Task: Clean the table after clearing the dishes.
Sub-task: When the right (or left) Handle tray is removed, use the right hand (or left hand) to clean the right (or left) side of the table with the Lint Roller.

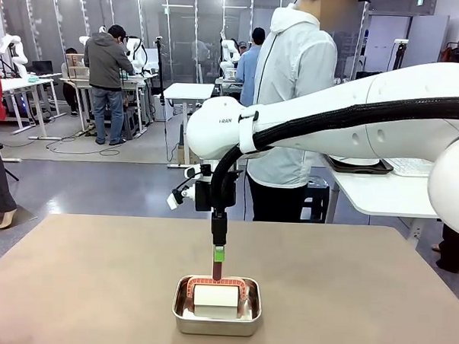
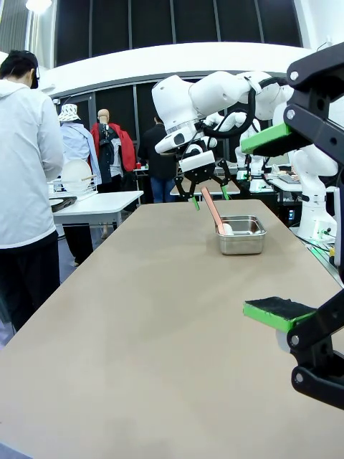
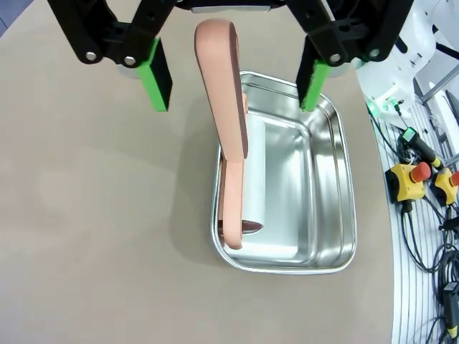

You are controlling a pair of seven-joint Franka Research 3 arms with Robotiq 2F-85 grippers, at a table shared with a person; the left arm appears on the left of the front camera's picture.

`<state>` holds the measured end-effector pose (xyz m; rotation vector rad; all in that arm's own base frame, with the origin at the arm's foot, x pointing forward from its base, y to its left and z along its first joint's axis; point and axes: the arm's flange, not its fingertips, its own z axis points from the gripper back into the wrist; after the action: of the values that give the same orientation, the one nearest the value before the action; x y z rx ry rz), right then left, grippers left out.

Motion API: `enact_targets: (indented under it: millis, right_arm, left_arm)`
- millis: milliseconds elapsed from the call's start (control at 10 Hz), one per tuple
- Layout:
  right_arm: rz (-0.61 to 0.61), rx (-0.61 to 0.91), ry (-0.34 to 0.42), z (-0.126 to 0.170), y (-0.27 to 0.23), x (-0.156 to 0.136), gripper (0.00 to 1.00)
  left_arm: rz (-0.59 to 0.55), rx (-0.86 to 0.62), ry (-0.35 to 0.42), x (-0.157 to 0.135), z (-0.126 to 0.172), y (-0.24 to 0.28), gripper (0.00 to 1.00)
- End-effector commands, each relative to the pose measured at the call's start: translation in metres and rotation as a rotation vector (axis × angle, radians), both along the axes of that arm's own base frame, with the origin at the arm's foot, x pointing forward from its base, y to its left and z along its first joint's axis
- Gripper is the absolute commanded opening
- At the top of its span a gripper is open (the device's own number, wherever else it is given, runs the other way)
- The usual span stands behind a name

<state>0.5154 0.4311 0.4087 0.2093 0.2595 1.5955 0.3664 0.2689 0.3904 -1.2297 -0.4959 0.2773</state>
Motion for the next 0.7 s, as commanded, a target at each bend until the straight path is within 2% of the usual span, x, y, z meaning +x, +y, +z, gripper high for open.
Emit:
enact_targets:
  millis: [0, 100, 300, 400, 500, 600]
  right_arm:
    - [-0.027, -0.027, -0.015, -0.0029, 0.0013, -0.0074, 0.29]
    - [-0.026, -0.025, -0.012, -0.0033, 0.0009, -0.0073, 0.00]
    - [-0.033, -0.010, -0.006, -0.0038, 0.0000, -0.0071, 0.00]
    - [-0.033, -0.012, -0.001, -0.0052, 0.0007, -0.0070, 0.04]
    - [-0.039, -0.006, 0.001, -0.0057, 0.0004, -0.0063, 0.00]
    - [-0.045, -0.007, -0.003, -0.0051, -0.0002, -0.0061, 0.00]
  left_arm:
    - [0.005, -0.007, 0.008, -0.0030, 0.0048, 0.0001, 1.00]
    - [0.005, -0.007, 0.008, -0.0030, 0.0048, 0.0001, 1.00]
    - [0.005, -0.007, 0.008, -0.0030, 0.0048, 0.0001, 1.00]
    - [0.005, -0.007, 0.008, -0.0030, 0.0048, 0.0001, 1.00]
    - [0.005, -0.007, 0.008, -0.0030, 0.0048, 0.0001, 1.00]
    - [0.005, -0.007, 0.008, -0.0030, 0.0048, 0.0001, 1.00]
